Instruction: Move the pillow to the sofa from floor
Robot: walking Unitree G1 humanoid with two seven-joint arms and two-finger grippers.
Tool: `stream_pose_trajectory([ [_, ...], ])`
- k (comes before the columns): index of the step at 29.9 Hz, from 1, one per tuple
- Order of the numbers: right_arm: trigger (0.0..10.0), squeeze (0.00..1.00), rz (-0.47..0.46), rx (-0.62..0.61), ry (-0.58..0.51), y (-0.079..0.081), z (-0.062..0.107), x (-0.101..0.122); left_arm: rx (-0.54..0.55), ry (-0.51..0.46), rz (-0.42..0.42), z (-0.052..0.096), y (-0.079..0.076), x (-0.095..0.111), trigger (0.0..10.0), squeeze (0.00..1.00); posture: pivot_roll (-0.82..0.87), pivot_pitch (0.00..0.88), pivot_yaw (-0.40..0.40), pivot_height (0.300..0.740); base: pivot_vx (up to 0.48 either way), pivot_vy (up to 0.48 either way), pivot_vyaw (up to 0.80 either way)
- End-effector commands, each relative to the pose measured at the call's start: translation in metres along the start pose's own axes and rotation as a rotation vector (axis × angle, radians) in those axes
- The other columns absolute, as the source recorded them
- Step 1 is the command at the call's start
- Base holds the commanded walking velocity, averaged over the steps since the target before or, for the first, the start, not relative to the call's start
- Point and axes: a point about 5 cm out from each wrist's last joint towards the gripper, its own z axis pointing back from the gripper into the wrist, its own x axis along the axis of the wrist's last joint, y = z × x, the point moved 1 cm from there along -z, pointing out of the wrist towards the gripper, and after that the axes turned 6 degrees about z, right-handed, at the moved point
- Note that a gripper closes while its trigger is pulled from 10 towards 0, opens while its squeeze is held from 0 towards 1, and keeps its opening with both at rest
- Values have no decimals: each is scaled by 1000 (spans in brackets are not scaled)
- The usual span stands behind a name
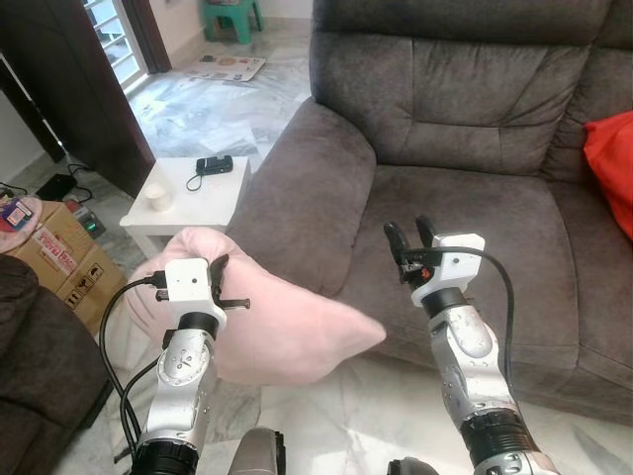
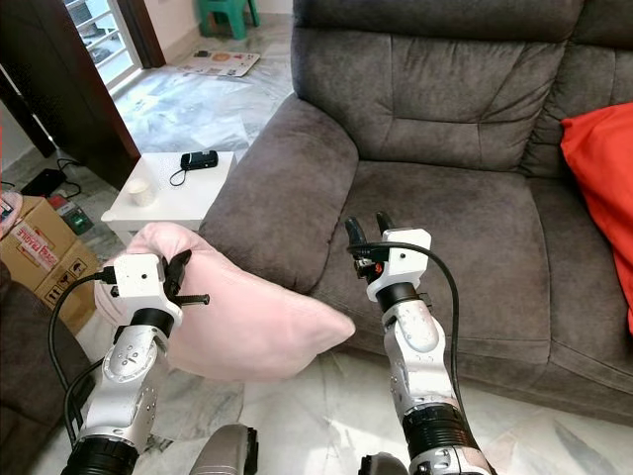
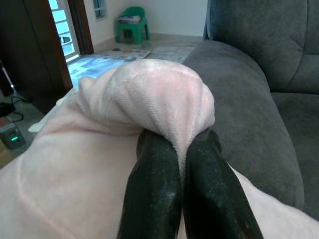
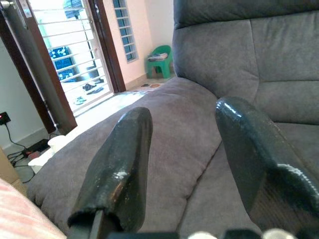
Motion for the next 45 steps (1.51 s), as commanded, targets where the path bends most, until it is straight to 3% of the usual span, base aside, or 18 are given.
stream_pose_trajectory([
  [1, 10000, 0, -8, -8, -10, 0, -3, 2, -30, -128, -7, -8, -5, 30, 10000, 0, -44, 0, 90, 653, 0, 0, 0],
  [8, 10000, 0, -7, -9, -12, 0, -2, 2, -33, -125, -1, -8, -6, 30, 10000, 0, -44, 0, 93, 653, 0, 0, 0],
  [23, 10000, 0, -14, -9, -23, 4, -4, 2, -42, -122, 0, -8, -7, 32, 10000, 0, -36, 7, 101, 740, 0, 0, 0],
  [45, 10000, 0, -12, 11, 2, 5, -4, -2, -67, -127, -1, -8, -13, 36, 10000, 0, -32, 9, 105, 740, 0, 0, 0],
])
